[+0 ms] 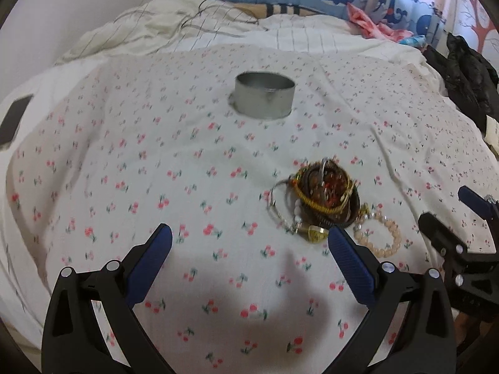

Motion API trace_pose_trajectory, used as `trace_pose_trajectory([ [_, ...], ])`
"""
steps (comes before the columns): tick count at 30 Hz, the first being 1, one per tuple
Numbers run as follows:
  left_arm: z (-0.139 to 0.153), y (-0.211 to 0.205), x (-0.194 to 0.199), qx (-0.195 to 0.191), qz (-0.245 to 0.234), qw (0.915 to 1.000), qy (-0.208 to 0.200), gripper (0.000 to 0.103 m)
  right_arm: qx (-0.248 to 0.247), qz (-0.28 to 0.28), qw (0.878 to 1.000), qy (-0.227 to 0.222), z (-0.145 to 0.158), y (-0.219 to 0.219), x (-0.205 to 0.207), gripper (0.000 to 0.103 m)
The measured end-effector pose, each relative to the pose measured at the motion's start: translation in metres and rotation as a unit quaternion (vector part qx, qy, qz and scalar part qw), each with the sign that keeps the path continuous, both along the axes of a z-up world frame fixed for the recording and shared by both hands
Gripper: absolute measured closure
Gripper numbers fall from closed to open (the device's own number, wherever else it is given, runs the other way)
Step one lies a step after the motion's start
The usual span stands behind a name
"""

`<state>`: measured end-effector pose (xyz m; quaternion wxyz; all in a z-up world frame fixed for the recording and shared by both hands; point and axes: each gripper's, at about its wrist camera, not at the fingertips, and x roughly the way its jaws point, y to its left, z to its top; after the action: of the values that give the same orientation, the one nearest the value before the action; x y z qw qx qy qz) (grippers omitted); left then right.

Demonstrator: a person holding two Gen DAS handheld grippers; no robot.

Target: Organize jewelry

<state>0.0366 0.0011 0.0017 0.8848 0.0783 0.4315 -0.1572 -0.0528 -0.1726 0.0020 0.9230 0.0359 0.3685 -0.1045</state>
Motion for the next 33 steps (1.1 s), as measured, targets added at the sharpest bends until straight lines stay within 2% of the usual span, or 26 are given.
trace_pose_trajectory([
  [8, -0.008, -0.005, 0.008, -0.011, -0.004, 0.9994, -0.032, 0.006, -0.005, -0.004, 1.000, 0.014, -0.005, 0.001, 0.008, 0.007],
  [17, -0.016, 0.005, 0.020, -0.045, 0.014, 0.9989, 0.000, 0.006, -0.014, -0.004, 1.000, 0.023, -0.008, 0.003, 0.013, 0.007],
  [33, -0.017, -0.006, 0.014, -0.015, 0.000, 0.9998, -0.014, 0.006, -0.006, -0.003, 1.000, 0.025, -0.009, 0.002, 0.016, 0.007],
])
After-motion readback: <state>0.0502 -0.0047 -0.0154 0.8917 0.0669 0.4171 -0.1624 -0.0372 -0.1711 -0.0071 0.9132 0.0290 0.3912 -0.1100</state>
